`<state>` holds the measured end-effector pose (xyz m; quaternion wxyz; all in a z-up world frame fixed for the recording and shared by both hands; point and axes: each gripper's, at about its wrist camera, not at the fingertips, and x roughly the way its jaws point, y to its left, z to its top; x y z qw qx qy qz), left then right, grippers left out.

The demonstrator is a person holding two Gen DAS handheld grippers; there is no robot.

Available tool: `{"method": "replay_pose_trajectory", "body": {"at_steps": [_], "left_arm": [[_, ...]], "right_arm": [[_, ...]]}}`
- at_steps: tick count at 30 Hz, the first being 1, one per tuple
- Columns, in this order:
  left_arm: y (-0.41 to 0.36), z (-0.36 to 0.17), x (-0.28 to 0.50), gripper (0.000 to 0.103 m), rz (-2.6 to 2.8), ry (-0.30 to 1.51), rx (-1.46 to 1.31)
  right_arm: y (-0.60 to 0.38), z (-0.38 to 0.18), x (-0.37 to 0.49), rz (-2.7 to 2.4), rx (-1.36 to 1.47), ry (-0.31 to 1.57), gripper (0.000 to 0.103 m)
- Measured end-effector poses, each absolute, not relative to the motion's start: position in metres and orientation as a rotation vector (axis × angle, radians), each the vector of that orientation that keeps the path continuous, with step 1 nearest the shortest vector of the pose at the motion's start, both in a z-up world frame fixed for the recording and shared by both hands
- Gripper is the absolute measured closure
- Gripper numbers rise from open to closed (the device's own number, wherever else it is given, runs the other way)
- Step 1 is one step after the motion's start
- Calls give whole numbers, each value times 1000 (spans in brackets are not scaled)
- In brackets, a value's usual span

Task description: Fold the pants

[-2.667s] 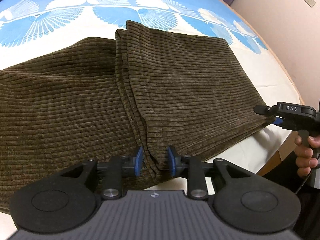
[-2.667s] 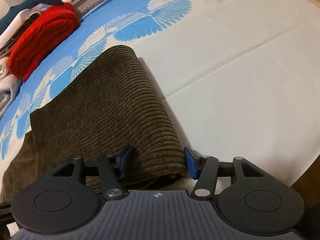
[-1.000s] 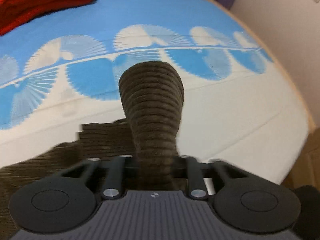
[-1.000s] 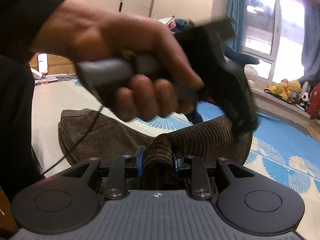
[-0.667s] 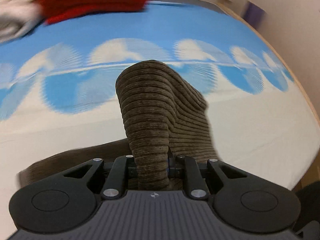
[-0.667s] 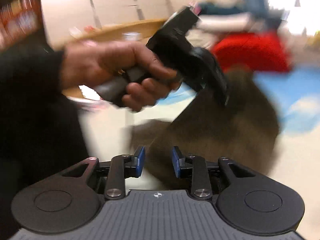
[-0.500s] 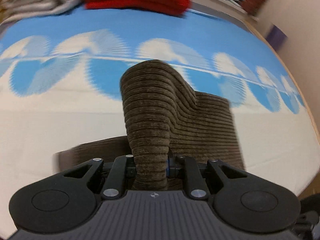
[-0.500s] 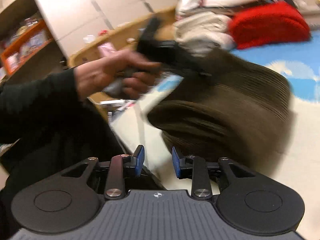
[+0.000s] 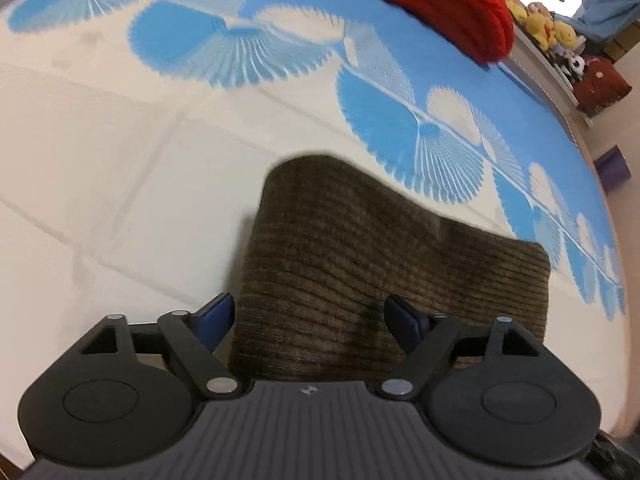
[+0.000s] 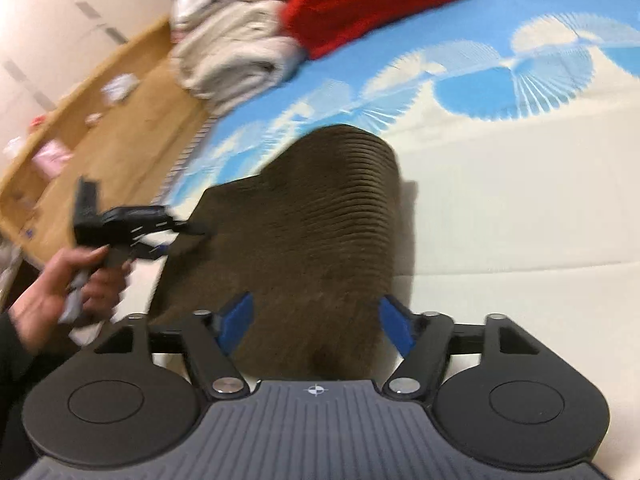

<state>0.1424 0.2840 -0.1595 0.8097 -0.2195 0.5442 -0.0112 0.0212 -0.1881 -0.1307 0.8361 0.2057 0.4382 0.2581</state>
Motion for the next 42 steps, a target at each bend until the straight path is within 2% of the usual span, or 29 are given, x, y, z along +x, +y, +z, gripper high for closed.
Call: {"method": "replay_pose_trajectory", "body": {"at_steps": [4, 5, 6, 7, 8, 9, 10, 11, 12, 13, 14, 19, 22, 23, 26, 30, 32, 35, 37, 39, 40, 42], "left_arm": [[286, -181, 147, 13, -26, 1238, -507], [286, -185, 147, 13, -44, 1244, -538], [285, -190, 149, 18, -70, 1246, -578], [283, -192, 150, 19, -81, 1249, -597], [279, -190, 151, 22, -71, 1247, -572], [276, -189, 152, 28, -67, 1246, -552], [275, -186, 153, 32, -63, 1244, -552], [274, -183, 156, 42, -65, 1237, -556], [271, -179, 158, 53, -80, 1225, -557], [264, -173, 161, 58, -104, 1205, -556], [253, -169, 164, 62, -130, 1186, -563], [168, -168, 194, 61, -225, 1187, -535], [108, -171, 213, 53, -307, 1187, -500], [91, -173, 217, 47, -320, 1200, -490], [51, -167, 220, 46, -367, 1202, -422], [34, -142, 214, 46, -347, 1145, -262], [42, -130, 209, 46, -325, 1108, -244], [55, -110, 197, 48, -325, 1043, -234], [57, -100, 187, 59, -390, 1022, -225], [47, -101, 177, 75, -490, 1026, -192], [40, -105, 171, 78, -536, 1034, -151], [22, -125, 160, 93, -564, 1070, 3]], "right_arm": [[-157, -161, 65, 466, 464, 1015, 27], [-150, -169, 74, 441, 465, 1039, 27], [-145, -175, 80, 425, 465, 1060, 28], [-140, -178, 84, 417, 459, 1079, 35], [-135, -180, 89, 413, 454, 1082, 48], [-132, -179, 92, 405, 452, 1081, 52], [-130, -176, 96, 411, 447, 1077, 69], [-129, -170, 99, 417, 435, 1067, 79], [-130, -165, 103, 419, 435, 1060, 81], [-136, -157, 106, 421, 450, 1046, 83], [-144, -147, 110, 426, 465, 1025, 84], [-206, -113, 130, 361, 451, 963, 84], [-256, -117, 140, 252, 423, 1002, 84], [-275, -120, 142, 215, 402, 1019, 84], [-324, -136, 137, 108, 388, 1060, 84], [-350, -141, 129, 20, 434, 1033, 78], [-350, -136, 125, 22, 436, 1003, 70], [-343, -126, 110, 39, 322, 965, 69], [-337, -120, 100, 70, 239, 945, 65], [-333, -113, 90, 95, 178, 917, 64], [-338, -110, 89, 108, 166, 914, 64], [-338, -111, 84, 143, 150, 941, 64]]}}
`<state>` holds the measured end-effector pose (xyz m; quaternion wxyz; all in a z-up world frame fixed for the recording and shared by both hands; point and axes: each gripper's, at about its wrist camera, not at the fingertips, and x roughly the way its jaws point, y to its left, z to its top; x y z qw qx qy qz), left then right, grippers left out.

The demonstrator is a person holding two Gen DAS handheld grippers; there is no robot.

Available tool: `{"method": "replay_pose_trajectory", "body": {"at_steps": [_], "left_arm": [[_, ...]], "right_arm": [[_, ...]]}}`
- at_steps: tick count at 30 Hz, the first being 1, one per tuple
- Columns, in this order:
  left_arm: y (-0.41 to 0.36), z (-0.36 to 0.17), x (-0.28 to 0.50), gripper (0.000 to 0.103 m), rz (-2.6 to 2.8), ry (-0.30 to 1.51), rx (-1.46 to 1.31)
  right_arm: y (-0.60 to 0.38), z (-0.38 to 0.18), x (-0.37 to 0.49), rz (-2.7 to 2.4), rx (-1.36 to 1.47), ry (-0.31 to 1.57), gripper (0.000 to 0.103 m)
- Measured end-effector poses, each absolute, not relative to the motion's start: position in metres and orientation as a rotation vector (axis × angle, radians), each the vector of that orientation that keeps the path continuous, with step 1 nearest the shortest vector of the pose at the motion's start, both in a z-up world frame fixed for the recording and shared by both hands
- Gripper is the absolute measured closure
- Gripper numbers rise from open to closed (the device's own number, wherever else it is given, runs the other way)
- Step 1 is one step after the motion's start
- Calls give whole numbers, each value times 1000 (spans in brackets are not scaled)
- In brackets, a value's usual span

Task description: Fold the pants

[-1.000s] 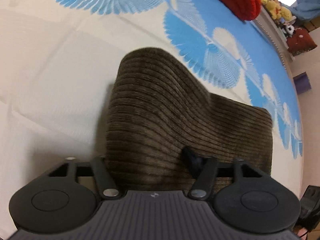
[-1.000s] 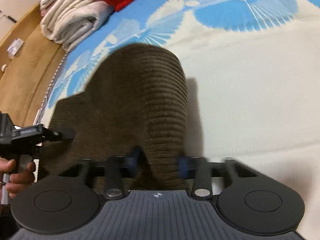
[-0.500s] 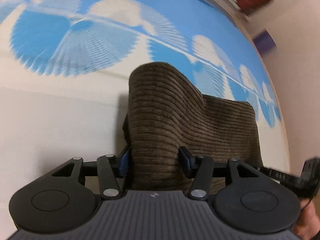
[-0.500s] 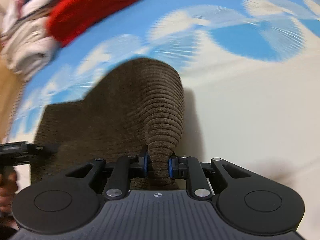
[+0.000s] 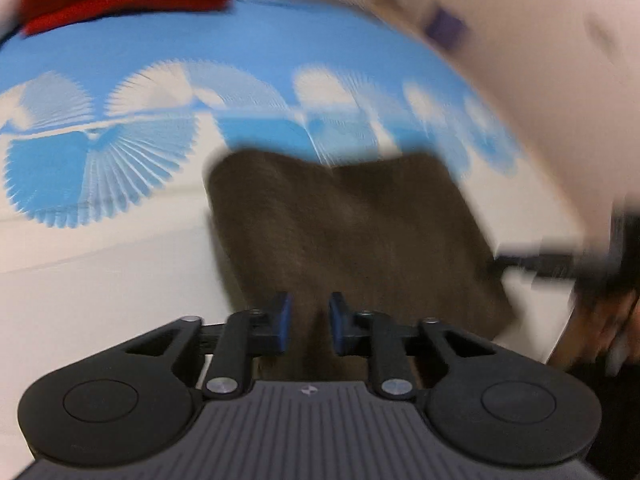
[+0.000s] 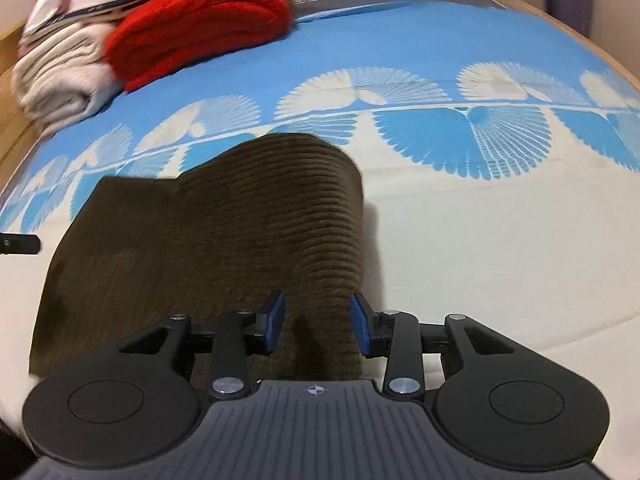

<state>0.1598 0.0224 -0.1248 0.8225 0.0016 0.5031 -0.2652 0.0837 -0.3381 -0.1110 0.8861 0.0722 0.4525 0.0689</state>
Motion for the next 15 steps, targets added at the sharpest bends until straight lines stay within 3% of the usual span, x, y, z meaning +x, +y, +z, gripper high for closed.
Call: {"method": "replay_pose_trajectory", "body": {"at_steps": [1, 4, 6, 10, 15], "left_arm": [[17, -139, 157, 100, -524, 1100, 94], [15, -173, 161, 101, -389, 1231, 191], [15, -179, 162, 101, -339, 1270, 257], [20, -142, 171, 96, -311, 1143, 181], [18, -104, 187, 95, -281, 972, 40]], "right_arm": [[-337, -115, 83, 161, 134, 974, 62], [-329, -141, 79, 172, -16, 1127, 61], [-329, -140, 76, 185, -22, 1121, 59], [-345, -120, 78, 156, 54, 1033, 59], [-349, -84, 95, 102, 142, 785, 59]]}}
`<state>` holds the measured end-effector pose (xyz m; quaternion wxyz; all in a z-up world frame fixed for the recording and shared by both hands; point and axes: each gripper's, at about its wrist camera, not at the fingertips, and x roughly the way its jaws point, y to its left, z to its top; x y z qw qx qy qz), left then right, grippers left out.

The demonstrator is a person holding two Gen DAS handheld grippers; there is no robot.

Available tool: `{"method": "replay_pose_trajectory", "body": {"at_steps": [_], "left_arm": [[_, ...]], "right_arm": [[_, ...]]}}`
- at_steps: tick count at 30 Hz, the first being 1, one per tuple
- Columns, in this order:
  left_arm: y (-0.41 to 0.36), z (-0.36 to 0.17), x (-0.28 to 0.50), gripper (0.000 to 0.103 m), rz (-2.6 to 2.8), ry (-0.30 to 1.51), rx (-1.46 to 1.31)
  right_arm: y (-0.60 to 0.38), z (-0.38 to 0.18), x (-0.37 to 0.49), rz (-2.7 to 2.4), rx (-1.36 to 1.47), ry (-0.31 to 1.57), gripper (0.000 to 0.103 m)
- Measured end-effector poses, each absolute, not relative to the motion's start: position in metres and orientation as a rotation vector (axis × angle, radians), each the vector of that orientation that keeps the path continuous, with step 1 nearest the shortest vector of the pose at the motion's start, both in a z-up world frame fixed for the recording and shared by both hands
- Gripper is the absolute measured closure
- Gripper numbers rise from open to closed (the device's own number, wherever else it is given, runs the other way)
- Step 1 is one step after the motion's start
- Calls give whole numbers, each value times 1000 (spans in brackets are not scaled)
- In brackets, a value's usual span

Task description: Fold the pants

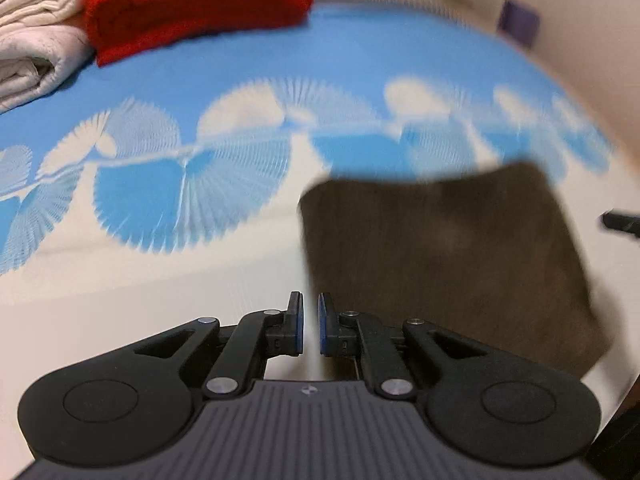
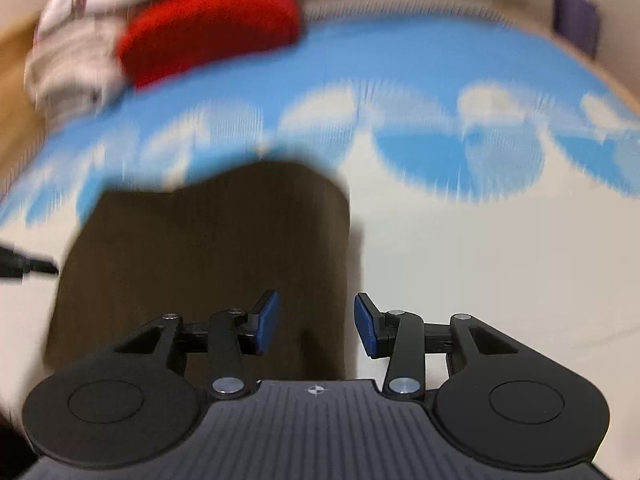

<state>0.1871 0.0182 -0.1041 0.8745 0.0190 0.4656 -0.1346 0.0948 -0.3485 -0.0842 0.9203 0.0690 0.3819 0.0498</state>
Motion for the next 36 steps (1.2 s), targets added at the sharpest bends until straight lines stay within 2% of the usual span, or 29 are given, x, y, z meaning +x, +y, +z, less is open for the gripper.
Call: {"method": "replay_pose_trajectory", "body": {"at_steps": [4, 9, 12, 15, 17, 23, 25, 26, 28, 29, 34, 36], "left_arm": [[2, -100, 204, 95, -292, 912, -23], [-10, -113, 226, 95, -277, 909, -92], [-11, -162, 243, 97, -183, 1071, 33], [-5, -179, 250, 99, -116, 1147, 72], [5, -174, 252, 98, -90, 1153, 7], [12, -115, 236, 96, -226, 945, -106], [8, -113, 233, 95, -291, 911, -112], [3, -119, 235, 95, -303, 933, -104], [-2, -152, 241, 94, -284, 1095, -54], [0, -157, 238, 94, -243, 1108, -36], [2, -100, 207, 91, -369, 980, -73], [-4, -104, 192, 91, -424, 991, 24]], "right_arm": [[-336, -80, 137, 79, 130, 722, 59], [-330, -109, 191, -22, 147, 805, 59], [-330, -132, 213, -59, 166, 877, 61], [-329, -145, 225, -52, 166, 910, 59], [-326, -149, 228, -70, 150, 920, 59], [-335, -153, 234, -71, 199, 937, 58], [-336, -150, 232, -69, 194, 928, 57], [-338, -147, 229, -74, 203, 917, 55], [-340, -134, 220, -93, 206, 889, 55], [-340, -126, 213, -102, 202, 875, 56], [-338, -92, 162, -3, 208, 881, 53], [-334, -92, 136, 44, 174, 908, 52]]}}
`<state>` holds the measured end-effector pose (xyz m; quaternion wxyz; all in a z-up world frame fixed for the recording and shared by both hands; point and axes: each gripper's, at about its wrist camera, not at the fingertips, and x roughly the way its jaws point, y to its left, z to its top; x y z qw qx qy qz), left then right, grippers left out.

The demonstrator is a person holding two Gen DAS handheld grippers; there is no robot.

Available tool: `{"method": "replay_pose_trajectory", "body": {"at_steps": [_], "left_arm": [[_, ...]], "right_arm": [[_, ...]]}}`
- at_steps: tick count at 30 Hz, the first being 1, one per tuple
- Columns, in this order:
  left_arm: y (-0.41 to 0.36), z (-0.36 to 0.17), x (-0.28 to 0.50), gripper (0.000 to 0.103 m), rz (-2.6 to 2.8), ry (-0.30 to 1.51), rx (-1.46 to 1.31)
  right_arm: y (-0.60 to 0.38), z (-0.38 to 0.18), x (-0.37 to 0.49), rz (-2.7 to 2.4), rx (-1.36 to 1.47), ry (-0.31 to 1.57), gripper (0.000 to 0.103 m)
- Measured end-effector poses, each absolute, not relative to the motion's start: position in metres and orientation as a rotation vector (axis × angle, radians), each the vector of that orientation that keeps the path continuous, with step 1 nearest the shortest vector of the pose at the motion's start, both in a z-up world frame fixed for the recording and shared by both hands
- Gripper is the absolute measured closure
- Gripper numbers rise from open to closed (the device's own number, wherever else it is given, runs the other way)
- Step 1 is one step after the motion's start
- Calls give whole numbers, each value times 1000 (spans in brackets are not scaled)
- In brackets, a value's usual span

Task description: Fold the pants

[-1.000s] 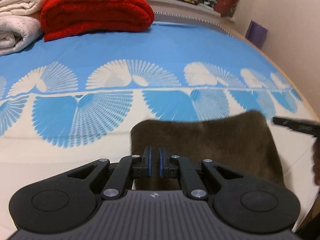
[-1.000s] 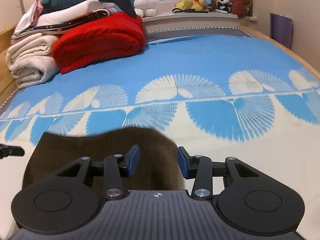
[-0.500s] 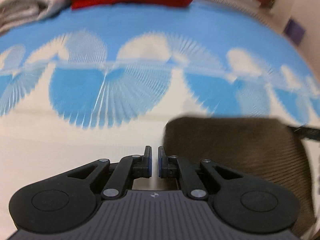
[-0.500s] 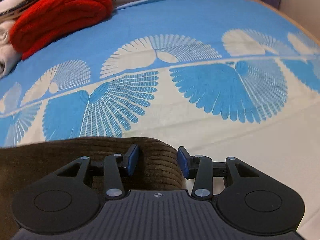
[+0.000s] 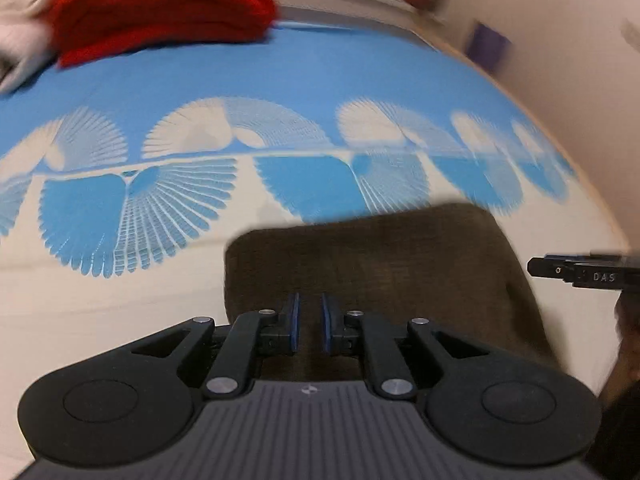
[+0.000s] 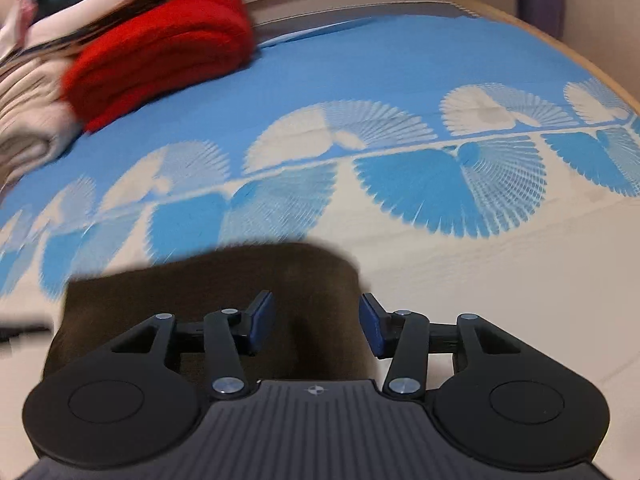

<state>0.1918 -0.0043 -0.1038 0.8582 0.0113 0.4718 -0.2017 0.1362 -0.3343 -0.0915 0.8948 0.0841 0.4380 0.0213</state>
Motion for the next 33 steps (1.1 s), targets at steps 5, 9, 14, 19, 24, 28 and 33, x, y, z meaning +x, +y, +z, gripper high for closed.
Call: {"method": "replay_pose_trajectory", "body": {"at_steps": [5, 9, 14, 19, 24, 28, 33], "left_arm": [[-3, -140, 174, 90, -370, 1103, 206], [7, -109, 145, 85, -415, 1066, 66], [-18, -139, 109, 79, -325, 1191, 211], [-26, -94, 29, 11, -267, 1008, 129], [-37, -64, -50, 10, -155, 867, 89], [-52, -41, -91, 8, -95, 754, 119], [-54, -41, -114, 8, -40, 808, -26]], "right_arm": [[-325, -138, 86, 116, 41, 1151, 49], [-346, -126, 64, 48, 171, 1088, 47], [-337, -139, 39, -35, 61, 1060, 39], [-329, -115, -13, -60, 135, 916, 26], [-314, -90, -59, -95, 152, 828, 10], [-302, -76, -85, -104, 140, 788, 9], [-296, -62, -115, -114, 168, 744, 7]]}}
